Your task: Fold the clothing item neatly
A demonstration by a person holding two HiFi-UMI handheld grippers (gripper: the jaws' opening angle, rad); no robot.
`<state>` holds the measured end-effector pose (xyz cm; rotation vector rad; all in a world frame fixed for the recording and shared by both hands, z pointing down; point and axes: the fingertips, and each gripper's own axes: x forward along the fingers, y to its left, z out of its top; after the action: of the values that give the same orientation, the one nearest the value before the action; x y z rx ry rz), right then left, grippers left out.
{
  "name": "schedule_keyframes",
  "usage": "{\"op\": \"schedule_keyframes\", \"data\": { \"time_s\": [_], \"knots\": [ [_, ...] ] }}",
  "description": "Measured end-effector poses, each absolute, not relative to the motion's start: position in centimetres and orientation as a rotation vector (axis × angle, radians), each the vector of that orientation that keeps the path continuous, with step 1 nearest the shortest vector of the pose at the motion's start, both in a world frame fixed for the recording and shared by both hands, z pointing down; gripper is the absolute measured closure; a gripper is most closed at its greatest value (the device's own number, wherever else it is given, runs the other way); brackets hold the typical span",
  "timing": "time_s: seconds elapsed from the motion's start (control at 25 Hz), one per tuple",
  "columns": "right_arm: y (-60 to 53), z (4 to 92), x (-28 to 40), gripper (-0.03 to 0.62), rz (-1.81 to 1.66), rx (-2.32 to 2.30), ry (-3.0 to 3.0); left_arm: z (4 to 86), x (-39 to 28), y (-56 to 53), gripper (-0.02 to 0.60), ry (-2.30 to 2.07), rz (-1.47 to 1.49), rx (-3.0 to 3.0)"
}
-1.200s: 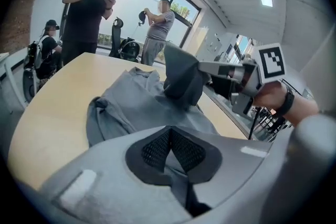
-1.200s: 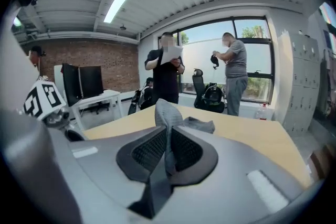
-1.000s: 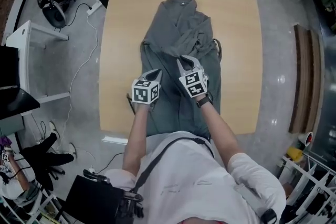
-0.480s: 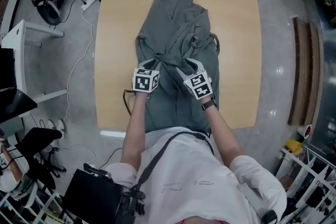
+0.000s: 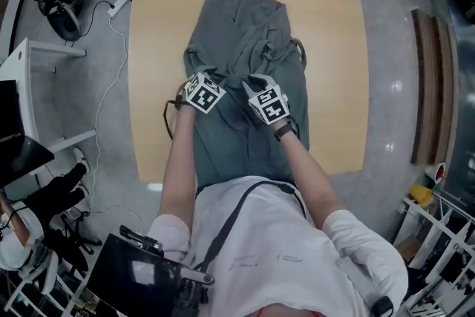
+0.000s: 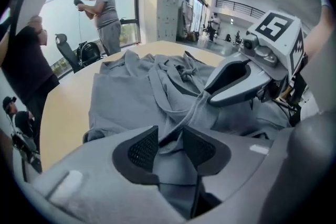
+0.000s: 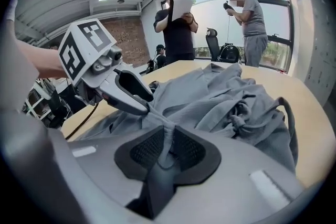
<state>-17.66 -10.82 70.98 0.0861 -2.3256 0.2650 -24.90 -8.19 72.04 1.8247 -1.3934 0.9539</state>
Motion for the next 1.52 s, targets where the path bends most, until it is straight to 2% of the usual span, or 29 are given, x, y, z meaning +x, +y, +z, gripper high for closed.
{"op": "schedule_keyframes", "data": {
  "time_s": [0.04, 0.08, 0.12, 0.56, 0.68, 0.88, 1.04, 1.08, 1.28, 1.52],
  "knots": [
    [-10.7, 70.7, -17.5, 0.537, 0.266, 0.087, -2.332, 72.2, -24.8, -8.1, 0.462, -1.38, 0.979, 1.828],
    [-10.6, 70.3, -17.3, 0.554, 0.263, 0.086, -2.341, 72.2, -24.7, -8.0, 0.539, -1.377, 0.993, 1.831],
    [-10.5, 69.7, -17.0, 0.556, 0.259, 0.083, -2.353, 71.9, -24.6, -7.7, 0.574, -1.38, 0.997, 1.837],
    [-3.6, 61.1, -15.9, 0.562, 0.16, -0.061, -2.524, 61.2, -25.8, -5.1, 0.577, -1.734, 1.089, 1.959],
    [-1.9, 63.0, -16.0, 0.562, 0.196, -0.077, -2.467, 63.1, -25.8, -3.1, 0.575, -1.712, 1.206, 1.916],
    [0.9, 70.0, -16.5, 0.557, 0.263, -0.149, -2.286, 69.4, -26.2, -0.1, 0.574, -1.591, 1.128, 1.752],
    [3.4, 72.9, -16.3, 0.473, 0.272, -0.256, -2.18, 72.0, -26.0, 1.4, 0.564, -1.547, 1.09, 1.654],
    [3.5, 72.8, -16.1, 0.468, 0.274, -0.264, -2.182, 71.9, -26.0, 1.6, 0.563, -1.556, 1.077, 1.64],
    [-0.4, 70.2, -14.6, 0.456, 0.327, -0.162, -2.281, 69.5, -27.0, 2.0, 0.565, -1.662, 0.904, 1.572],
    [-10.8, 67.5, -12.4, 0.471, 0.416, 0.144, -2.362, 67.7, -28.3, 1.6, 0.578, -1.743, 0.63, 1.508]
  ]
}}
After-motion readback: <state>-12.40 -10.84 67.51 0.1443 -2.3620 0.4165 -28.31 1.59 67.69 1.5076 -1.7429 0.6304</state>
